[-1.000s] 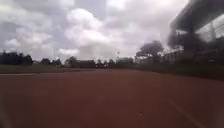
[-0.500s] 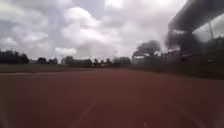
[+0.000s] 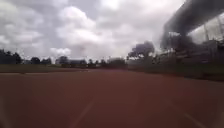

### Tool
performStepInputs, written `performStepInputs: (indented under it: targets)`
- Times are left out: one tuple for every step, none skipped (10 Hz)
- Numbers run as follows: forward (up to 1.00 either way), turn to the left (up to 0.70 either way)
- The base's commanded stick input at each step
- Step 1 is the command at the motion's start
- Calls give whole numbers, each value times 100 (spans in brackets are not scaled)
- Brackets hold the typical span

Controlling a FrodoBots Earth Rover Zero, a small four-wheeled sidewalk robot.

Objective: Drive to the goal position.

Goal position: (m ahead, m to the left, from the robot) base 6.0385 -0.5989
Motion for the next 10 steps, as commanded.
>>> performStepInputs:
  targets:
    - [70, 0]
    - [70, 0]
    - [70, 0]
    - [70, 0]
    - [70, 0]
    - [70, 0]
    - [70, 0]
    - [70, 0]
    - [70, 0]
    - [70, 0]
